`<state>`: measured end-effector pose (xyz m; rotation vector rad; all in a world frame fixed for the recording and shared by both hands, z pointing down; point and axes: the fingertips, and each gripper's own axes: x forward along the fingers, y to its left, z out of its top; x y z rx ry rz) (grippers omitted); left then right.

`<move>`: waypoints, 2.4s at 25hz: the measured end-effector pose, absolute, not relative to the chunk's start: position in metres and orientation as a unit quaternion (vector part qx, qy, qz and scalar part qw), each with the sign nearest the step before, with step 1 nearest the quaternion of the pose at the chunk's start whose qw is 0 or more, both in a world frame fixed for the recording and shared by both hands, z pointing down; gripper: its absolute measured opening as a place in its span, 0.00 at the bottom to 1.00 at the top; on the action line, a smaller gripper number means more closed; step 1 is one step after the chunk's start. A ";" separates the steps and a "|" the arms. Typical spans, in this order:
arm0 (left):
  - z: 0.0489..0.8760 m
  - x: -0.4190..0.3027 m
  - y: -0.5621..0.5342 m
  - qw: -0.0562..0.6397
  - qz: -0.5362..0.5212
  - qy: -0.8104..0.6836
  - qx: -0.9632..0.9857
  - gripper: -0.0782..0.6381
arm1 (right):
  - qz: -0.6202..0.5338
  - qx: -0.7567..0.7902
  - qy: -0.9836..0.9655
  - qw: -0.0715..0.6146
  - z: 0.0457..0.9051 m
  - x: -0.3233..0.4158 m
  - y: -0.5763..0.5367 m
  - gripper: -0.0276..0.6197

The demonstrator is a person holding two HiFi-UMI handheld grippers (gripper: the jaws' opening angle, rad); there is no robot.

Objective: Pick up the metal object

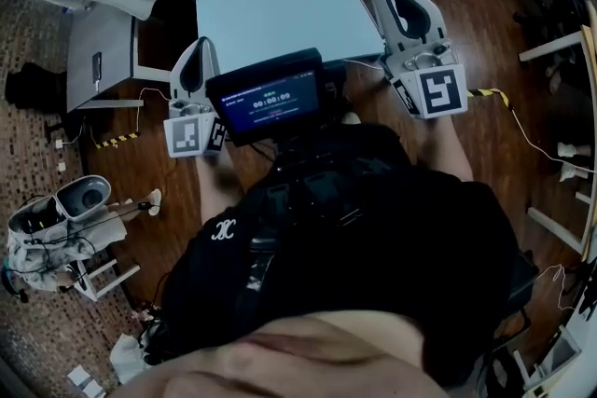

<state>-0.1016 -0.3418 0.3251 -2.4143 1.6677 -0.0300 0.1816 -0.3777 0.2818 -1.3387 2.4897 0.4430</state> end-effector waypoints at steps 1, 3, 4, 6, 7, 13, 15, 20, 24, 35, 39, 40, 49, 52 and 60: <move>0.322 -0.103 -0.335 0.107 -0.007 0.562 -0.820 0.12 | 0.156 -0.465 0.860 0.141 0.278 0.179 -0.367 0.11; 0.312 -0.103 -0.306 0.116 0.000 0.554 -0.824 0.12 | 0.163 -0.467 0.857 0.144 0.269 0.176 -0.333 0.11; 0.306 -0.100 -0.287 0.121 0.005 0.549 -0.827 0.12 | 0.168 -0.468 0.855 0.146 0.263 0.177 -0.310 0.11; 0.298 -0.084 -0.246 0.127 0.011 0.540 -0.832 0.12 | 0.180 -0.470 0.851 0.149 0.250 0.189 -0.263 0.11; 0.298 -0.074 -0.227 0.127 0.011 0.536 -0.835 0.12 | 0.183 -0.472 0.849 0.151 0.246 0.198 -0.242 0.11; 0.339 -0.131 -0.077 0.130 0.015 0.519 -0.845 0.12 | 0.192 -0.489 0.836 0.157 0.274 0.150 -0.077 0.11; 0.350 -0.171 0.006 0.133 0.018 0.513 -0.848 0.12 | 0.190 -0.500 0.830 0.158 0.286 0.113 0.012 0.11; 0.337 -0.230 0.235 0.174 0.026 0.518 -0.837 0.12 | 0.175 -0.517 0.823 0.158 0.288 0.064 0.252 0.11; 0.301 -0.238 0.343 0.232 0.031 0.520 -0.821 0.12 | 0.168 -0.527 0.817 0.163 0.273 0.056 0.357 0.11; 0.291 -0.237 0.332 0.222 0.045 0.528 -0.819 0.13 | 0.165 -0.521 0.821 0.166 0.262 0.058 0.351 0.11; 0.287 -0.238 0.333 0.217 0.048 0.530 -0.819 0.13 | 0.169 -0.522 0.821 0.162 0.257 0.058 0.353 0.10; 0.287 -0.238 0.333 0.217 0.048 0.531 -0.818 0.13 | 0.169 -0.521 0.821 0.160 0.256 0.058 0.353 0.10; 0.286 -0.240 0.335 0.210 0.044 0.539 -0.814 0.13 | 0.167 -0.511 0.828 0.159 0.251 0.054 0.351 0.10; 0.286 -0.236 0.336 0.209 0.040 0.541 -0.814 0.13 | 0.165 -0.508 0.830 0.157 0.252 0.057 0.352 0.10; 0.287 -0.223 0.351 0.208 0.032 0.548 -0.810 0.13 | 0.158 -0.505 0.833 0.162 0.253 0.073 0.361 0.10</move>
